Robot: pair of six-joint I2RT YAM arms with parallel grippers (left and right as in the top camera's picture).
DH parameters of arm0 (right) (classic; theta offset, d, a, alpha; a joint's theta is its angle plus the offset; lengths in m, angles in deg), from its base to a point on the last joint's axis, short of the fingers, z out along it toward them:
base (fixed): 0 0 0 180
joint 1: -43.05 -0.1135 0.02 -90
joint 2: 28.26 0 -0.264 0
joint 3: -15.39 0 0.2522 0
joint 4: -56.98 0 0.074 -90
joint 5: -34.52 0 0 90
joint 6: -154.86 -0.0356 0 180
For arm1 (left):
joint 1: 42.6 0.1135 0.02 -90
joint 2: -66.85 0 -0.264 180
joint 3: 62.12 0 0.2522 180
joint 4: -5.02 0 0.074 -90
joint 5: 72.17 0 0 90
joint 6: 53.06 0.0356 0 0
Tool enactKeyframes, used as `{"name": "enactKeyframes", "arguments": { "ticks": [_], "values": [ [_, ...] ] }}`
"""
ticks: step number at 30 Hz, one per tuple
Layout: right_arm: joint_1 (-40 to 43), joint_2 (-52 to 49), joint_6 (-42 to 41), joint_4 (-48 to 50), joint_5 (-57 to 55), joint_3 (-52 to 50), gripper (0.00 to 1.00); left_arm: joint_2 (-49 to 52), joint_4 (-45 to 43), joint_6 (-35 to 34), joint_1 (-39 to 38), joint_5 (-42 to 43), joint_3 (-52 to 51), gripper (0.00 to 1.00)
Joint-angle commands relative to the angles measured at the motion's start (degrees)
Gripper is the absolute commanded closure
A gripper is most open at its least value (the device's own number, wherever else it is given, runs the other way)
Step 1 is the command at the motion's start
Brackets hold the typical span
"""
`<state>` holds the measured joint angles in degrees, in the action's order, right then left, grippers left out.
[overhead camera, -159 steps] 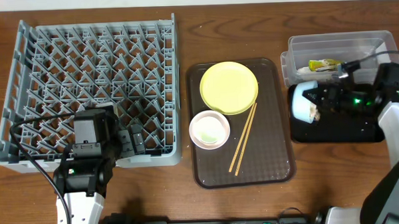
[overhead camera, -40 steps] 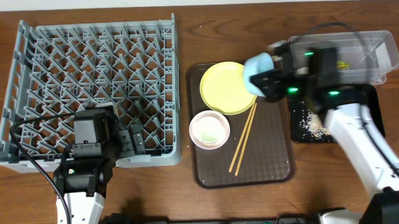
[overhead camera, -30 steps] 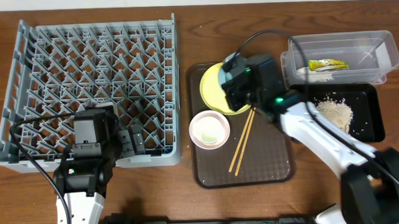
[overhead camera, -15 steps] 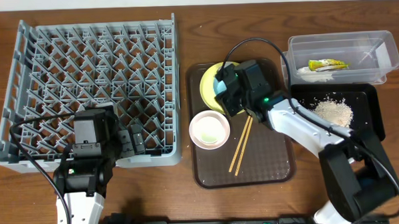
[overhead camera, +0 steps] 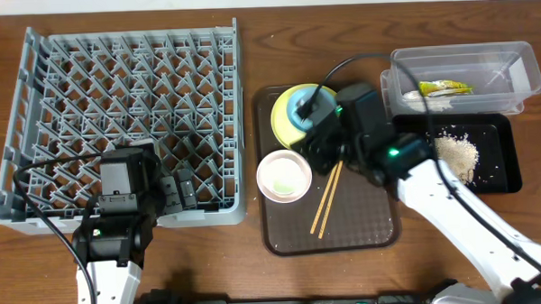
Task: Sort waste into correct bins and load items into the dishwasher rack
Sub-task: 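Grasp the pink bowl with the right gripper and lift it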
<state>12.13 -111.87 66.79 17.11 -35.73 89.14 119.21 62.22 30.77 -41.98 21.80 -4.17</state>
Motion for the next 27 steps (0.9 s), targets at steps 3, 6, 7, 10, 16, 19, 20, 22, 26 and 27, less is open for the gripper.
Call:
{"name": "enactKeyframes", "arguments": {
  "ticks": [3,6,7,10,16,19,20,22,26,27],
  "values": [
    [-3.02,-5.33,-2.89,-3.13,0.63,-0.15,0.66,0.07,0.00,-0.35,-0.07,0.11,1.14,0.01],
    [-4.00,-8.70,-5.35,-2.95,0.17,-0.15,0.71,0.07,0.02,-0.35,-0.07,0.11,1.14,0.01],
    [-4.17,-9.62,-6.19,-2.89,-0.37,-0.15,0.74,0.07,0.02,-0.35,-0.07,0.11,1.14,0.01],
    [-4.42,-12.35,-9.01,-2.73,-2.84,-0.15,0.76,0.07,0.02,-0.35,-0.07,0.11,1.14,0.01],
    [-4.39,-13.51,-9.42,-0.52,-2.97,0.00,0.92,0.07,0.02,-0.35,-0.07,0.11,1.14,0.01],
    [-4.02,-12.55,-9.42,-0.28,-2.99,1.01,0.99,0.07,0.00,-0.35,-0.07,0.11,1.14,0.01],
    [-3.63,-11.91,-9.51,-0.37,-2.97,1.57,0.99,0.04,0.00,-0.35,-0.07,0.11,1.14,0.01],
    [-2.29,-10.12,-10.29,-0.63,-2.97,2.69,0.99,0.04,0.00,-0.37,-0.07,0.13,1.14,0.01],
    [3.30,-5.11,-15.21,-0.59,-2.51,3.76,0.99,0.04,-0.02,-3.85,-0.07,0.50,1.14,0.01],
    [5.07,-4.09,-16.52,-0.46,-1.31,3.76,0.99,0.04,-0.20,-4.81,-0.07,1.70,1.14,0.01]
  ]
}}
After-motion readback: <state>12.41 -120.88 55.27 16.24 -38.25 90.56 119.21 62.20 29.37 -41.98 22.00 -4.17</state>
